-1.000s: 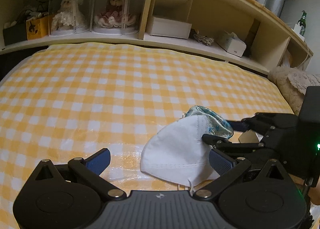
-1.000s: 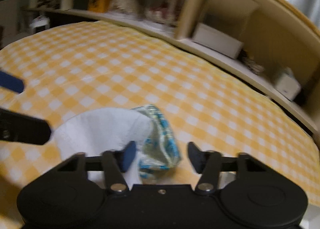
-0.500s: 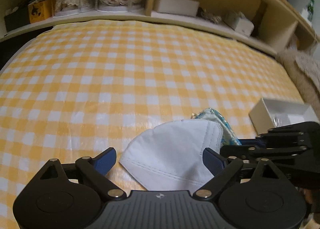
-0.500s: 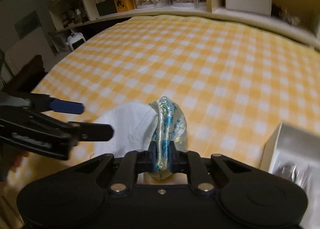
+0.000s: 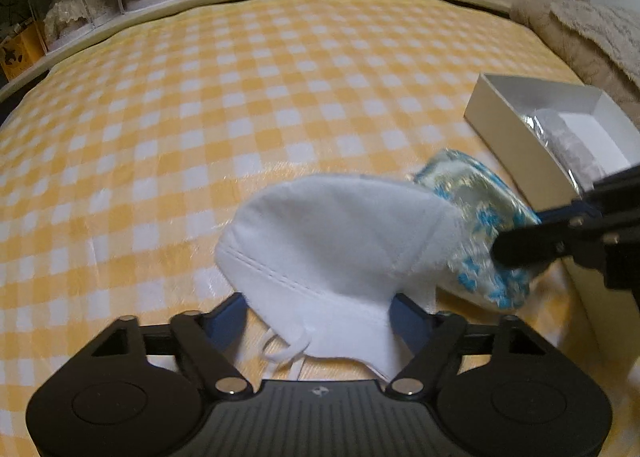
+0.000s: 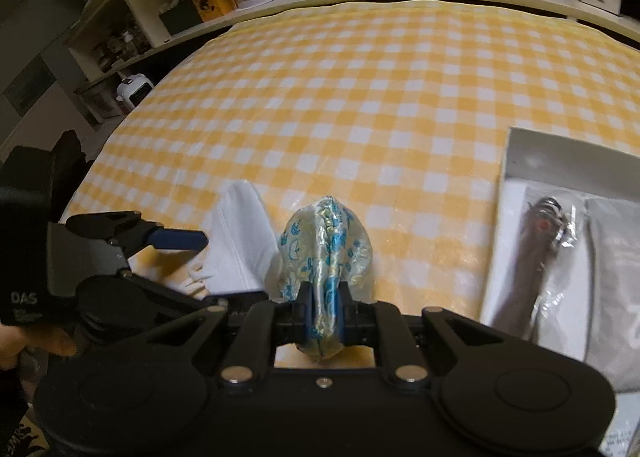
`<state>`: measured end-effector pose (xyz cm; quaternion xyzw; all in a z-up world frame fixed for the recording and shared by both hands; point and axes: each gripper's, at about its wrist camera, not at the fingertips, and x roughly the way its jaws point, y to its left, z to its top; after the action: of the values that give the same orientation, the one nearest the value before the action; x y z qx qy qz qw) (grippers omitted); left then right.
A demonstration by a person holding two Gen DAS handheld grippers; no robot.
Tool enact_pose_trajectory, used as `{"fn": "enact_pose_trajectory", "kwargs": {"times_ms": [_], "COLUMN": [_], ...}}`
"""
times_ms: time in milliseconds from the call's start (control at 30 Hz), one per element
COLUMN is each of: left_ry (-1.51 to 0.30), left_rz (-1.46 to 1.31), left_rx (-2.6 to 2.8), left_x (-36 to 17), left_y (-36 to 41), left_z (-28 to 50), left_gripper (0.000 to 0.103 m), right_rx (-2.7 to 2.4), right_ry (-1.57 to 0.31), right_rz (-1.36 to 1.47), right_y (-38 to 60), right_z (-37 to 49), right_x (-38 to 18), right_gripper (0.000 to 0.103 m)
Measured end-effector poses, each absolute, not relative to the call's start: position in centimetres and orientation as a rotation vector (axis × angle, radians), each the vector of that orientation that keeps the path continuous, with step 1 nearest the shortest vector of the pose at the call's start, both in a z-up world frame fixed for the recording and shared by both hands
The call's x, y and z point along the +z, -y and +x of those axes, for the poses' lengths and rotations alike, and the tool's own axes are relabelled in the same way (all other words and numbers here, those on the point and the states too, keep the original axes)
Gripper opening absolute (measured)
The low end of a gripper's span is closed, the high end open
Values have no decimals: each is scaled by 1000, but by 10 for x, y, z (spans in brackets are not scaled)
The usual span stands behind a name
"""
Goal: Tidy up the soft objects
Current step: 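Grasp the floral pouch with the right tool while the left tool grasps the white mask strap, then carry the floral pouch with the right tool while the left tool carries the mask into the box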
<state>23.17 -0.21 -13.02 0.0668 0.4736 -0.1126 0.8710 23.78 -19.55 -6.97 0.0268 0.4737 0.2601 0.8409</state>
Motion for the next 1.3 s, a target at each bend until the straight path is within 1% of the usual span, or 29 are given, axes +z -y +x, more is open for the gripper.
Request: {"fn": "enact_pose_trajectory", "kwargs": {"times_ms": [33,67,100,133,167,200,333,533,733,1033,1300], "left_ry": [-982,-972,-961,-949,-939,-938,-951,-932,-889,-815,-728], "left_rz": [140,149,160,167,156,135,40,78,32,-22,-41], "left_rx": [-235,-237,-246,-261,-278,-281,-270,-270,-269,-197,-242], "left_x": [-130,-131,-132,-133,-134,-135,-137,-123,-105,-75,-41], "left_y": [4,6,9,12,14,14,7,7,1,-11,2], "left_z": [232,232,232,233,236,239,247,232,219,203,191], "left_gripper": [63,60,50,35,25,6,5,5,4,4,4], "right_rx": [544,538,533,526,521,517,514,499,480,448,407], "right_ry": [-999,-997,-997,-999,-1003,-1006,-1008,-985,-948,-844,-727], "right_rz": [58,57,54,53,53,54,57,69,109,159,201], "right_y": [198,199,200,201,202,203,203,209,222,244,272], "right_z": [235,234,234,234,233,232,233,232,232,217,190], "right_x": [-69,-68,-69,-70,-71,-72,-75,-68,-54,-23,13], "right_gripper": [12,12,12,12,12,12,12,12,12,12,12]}}
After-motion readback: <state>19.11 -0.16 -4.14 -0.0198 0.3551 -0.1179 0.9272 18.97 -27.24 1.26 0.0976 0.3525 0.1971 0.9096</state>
